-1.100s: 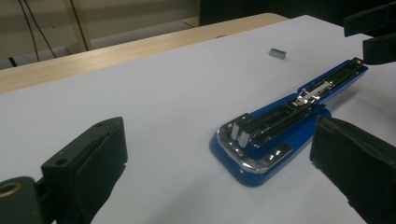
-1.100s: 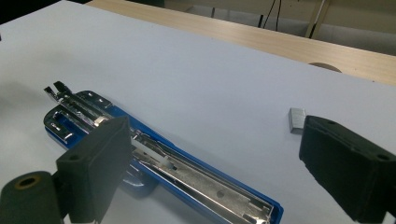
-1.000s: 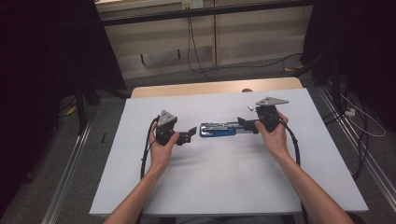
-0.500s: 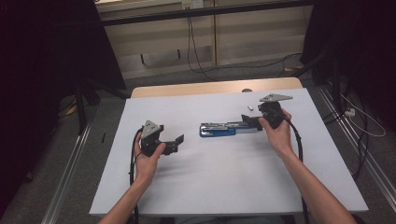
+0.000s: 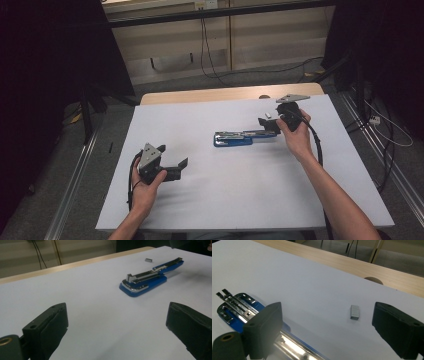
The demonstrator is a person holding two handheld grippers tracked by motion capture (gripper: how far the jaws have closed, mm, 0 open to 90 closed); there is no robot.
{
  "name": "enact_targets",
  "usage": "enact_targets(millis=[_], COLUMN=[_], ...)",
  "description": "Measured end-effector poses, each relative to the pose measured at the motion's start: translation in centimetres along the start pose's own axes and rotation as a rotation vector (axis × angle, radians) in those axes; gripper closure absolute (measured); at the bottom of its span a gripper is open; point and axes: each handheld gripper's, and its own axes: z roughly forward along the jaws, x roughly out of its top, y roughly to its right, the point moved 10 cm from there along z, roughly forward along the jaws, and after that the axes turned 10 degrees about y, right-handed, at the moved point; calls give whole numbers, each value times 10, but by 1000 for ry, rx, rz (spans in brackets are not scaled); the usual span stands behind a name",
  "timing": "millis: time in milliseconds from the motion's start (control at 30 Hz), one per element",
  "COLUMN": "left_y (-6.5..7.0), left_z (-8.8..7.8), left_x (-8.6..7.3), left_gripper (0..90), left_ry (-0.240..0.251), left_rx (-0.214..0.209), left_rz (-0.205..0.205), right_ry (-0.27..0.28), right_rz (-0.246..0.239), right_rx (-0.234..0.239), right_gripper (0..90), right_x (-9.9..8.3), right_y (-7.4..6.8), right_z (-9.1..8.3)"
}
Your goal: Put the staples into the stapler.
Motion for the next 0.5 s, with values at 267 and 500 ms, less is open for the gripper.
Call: enact_targets(millis=[267, 500], left_y=[5, 5], left_z=[-29, -39], left_x=[-14, -17], left_gripper=[43, 43], left_ry=[-20, -20], left_rx=[-18, -9], left_rz=[27, 22], right_ry=[-28, -63], right_rz=[11, 7], right_rx=[-19, -32], right_gripper=[44, 51], right_x=[2, -1], right_y=[13, 25], right_z=[7, 15])
